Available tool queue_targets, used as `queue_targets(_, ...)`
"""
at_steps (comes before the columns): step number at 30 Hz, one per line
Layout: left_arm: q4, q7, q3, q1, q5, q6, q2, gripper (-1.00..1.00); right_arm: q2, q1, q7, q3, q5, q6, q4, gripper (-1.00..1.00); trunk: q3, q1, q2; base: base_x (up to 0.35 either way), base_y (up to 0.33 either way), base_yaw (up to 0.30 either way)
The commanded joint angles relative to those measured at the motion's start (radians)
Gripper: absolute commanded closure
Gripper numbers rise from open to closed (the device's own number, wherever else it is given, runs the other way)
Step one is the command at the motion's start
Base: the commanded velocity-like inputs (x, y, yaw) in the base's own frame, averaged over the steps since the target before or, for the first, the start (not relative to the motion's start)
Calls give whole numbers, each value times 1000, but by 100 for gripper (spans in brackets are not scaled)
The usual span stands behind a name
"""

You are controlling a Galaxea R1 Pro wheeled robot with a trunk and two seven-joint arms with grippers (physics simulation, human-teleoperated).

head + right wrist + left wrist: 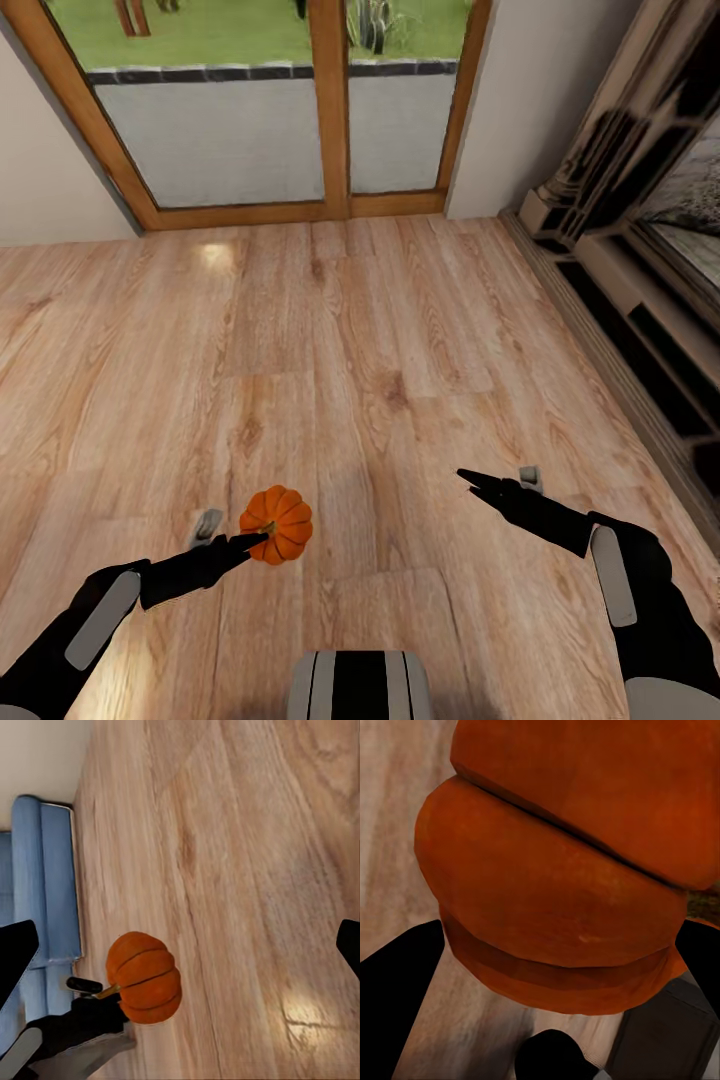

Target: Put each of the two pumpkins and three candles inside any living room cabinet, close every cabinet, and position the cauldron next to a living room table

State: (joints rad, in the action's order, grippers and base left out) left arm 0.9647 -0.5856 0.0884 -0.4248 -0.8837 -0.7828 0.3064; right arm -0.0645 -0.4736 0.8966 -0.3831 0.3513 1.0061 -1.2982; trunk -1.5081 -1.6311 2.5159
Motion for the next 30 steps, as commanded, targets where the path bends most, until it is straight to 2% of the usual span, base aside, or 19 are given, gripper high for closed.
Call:
queue_targets(1, 0, 1, 2, 0, -4, -4, 1, 100, 0, -1, 7, -1, -4, 3, 1, -100, 5, 1, 0, 0, 0, -218)
queue_targets(11, 0, 0, 1, 0, -4, -5, 0, 100, 0, -1, 11, -3, -5, -3, 52, -100, 55, 5, -2, 0, 0, -225)
queue_targets(30, 0, 0, 1, 0, -5, -5, 0, 100, 0, -1, 10, -4, -5, -3, 56, -100, 146, 14, -7, 0, 0, -242)
